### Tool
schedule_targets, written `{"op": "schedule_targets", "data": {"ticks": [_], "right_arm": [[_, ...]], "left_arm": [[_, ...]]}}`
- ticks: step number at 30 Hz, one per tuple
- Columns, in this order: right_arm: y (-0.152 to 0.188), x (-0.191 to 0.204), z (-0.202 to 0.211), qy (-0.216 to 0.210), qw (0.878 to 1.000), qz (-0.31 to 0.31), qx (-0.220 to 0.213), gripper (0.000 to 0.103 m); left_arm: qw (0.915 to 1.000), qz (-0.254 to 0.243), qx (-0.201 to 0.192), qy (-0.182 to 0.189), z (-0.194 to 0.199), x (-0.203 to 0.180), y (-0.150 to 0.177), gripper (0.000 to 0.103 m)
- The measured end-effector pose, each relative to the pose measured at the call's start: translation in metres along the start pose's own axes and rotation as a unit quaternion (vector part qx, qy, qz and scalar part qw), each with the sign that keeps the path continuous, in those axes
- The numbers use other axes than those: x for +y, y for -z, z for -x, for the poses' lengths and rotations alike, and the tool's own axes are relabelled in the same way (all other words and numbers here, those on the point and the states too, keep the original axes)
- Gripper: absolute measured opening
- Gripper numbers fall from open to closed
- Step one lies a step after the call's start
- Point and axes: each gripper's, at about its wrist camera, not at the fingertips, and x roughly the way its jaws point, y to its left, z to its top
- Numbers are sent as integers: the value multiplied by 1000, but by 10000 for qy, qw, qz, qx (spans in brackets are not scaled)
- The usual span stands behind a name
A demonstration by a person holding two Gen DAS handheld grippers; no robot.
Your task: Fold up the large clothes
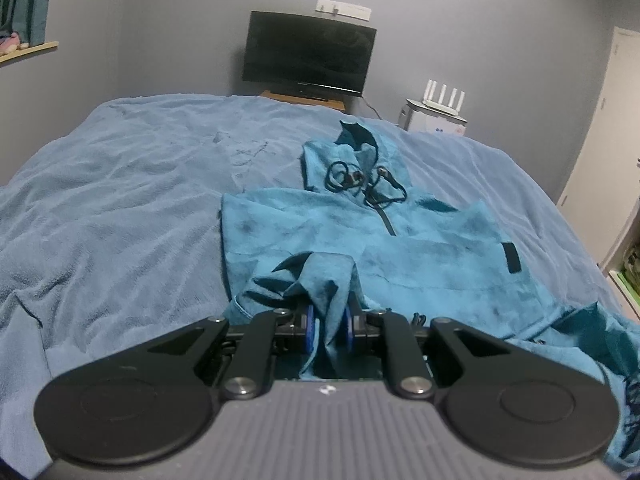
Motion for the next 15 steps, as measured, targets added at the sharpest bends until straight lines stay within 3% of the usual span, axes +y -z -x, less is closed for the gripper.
{"op": "schedule_targets", "data": {"ticks": [6, 11, 15], "right_arm": [[-29, -47, -1, 222, 9929, -915, -732, 32], [-44, -94, -21, 600, 9732, -1819, -1270, 30], [-54, -131, -60, 887, 9601, -2284, -1350, 29]], "left_arm": [[9991, 398, -86, -71, -21, 21, -19, 12], [9963, 839, -126, -132, -47, 38, -31, 12], [9934, 1134, -94, -143, -73, 52, -42, 12]]}}
